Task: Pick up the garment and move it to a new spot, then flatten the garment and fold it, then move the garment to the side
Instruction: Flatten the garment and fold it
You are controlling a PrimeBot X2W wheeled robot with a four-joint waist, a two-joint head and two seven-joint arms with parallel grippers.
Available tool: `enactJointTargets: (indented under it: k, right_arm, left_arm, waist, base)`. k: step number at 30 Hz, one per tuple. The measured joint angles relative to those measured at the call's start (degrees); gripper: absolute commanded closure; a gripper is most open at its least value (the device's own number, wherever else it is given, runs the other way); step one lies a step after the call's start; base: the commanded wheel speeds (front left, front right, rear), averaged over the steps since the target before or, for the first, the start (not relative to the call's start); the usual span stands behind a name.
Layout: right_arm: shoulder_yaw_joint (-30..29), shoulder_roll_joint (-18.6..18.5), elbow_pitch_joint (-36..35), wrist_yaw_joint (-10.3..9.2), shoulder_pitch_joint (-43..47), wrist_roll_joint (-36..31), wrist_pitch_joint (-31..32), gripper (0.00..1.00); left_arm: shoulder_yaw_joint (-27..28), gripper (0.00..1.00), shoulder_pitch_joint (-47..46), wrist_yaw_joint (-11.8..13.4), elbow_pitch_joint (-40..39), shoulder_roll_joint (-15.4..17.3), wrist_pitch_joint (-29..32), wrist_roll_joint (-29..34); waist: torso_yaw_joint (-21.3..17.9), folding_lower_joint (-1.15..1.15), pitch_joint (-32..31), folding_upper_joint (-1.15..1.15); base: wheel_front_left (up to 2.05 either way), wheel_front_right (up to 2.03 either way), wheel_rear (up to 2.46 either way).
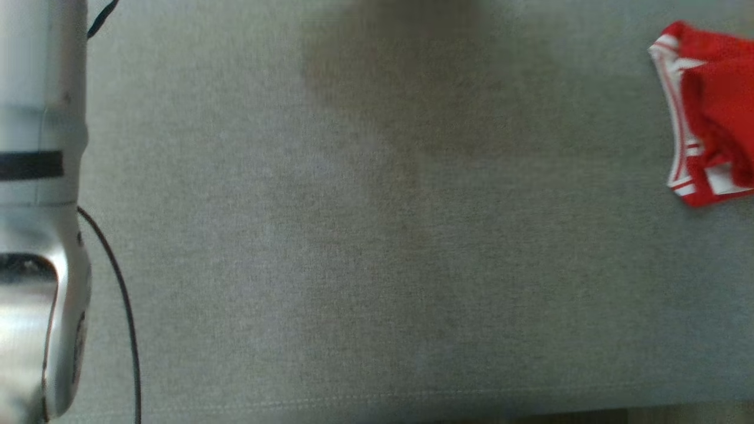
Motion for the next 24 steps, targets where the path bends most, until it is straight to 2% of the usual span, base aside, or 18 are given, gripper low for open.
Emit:
enactJointTargets:
  k: [3,8,12,18,23,24]
  right_arm:
    - [0.04,2.71,6.36,0.00,-1.49,0.20,-3.21,1.00]
    - [3.32,4.57,14.07,0.00,-1.21,1.08,-6.46,1.00]
    - [10.50,4.58,18.08,0.00,2.16,0.71,-7.10,1.00]
    - [17.11,3.85,21.59,0.00,11.70,4.91,-8.24,1.00]
    - [21.65,2.38,21.61,0.00,15.75,8.61,-8.82,1.00]
    - [21.65,2.38,21.61,0.00,15.75,8.61,-8.82,1.00]
  left_arm:
    - [-1.09,1.00,-1.24,-1.98,5.26,-0.52,-3.61,2.04]
    - [-3.38,1.00,-1.06,-5.54,12.29,-2.53,-6.95,2.46]
    - [-8.50,1.00,2.29,-7.70,15.69,-2.74,-8.13,4.74]
    - [-17.47,1.00,13.54,-8.23,15.60,-2.94,-8.88,4.70]
    - [-24.03,1.00,20.41,-8.23,12.15,1.20,-8.83,2.49]
    - [-24.03,1.00,20.41,-8.23,12.15,1.20,-8.83,2.49]
  waist:
    - [0.56,0.00,2.28,0.00]
    - [2.30,-0.01,4.32,0.00]
    - [3.40,0.00,4.39,0.00]
    - [4.08,-0.01,1.21,0.00]
    - [4.03,-0.02,-3.02,0.00]
    - [4.03,-0.02,-3.02,0.00]
  base:
    - [0.00,0.00,0.00]
    - [0.00,0.00,0.00]
    - [0.00,0.00,0.00]
    - [0.00,0.00,0.00]
    - [0.00,0.00,0.00]
    - [0.00,0.00,0.00]
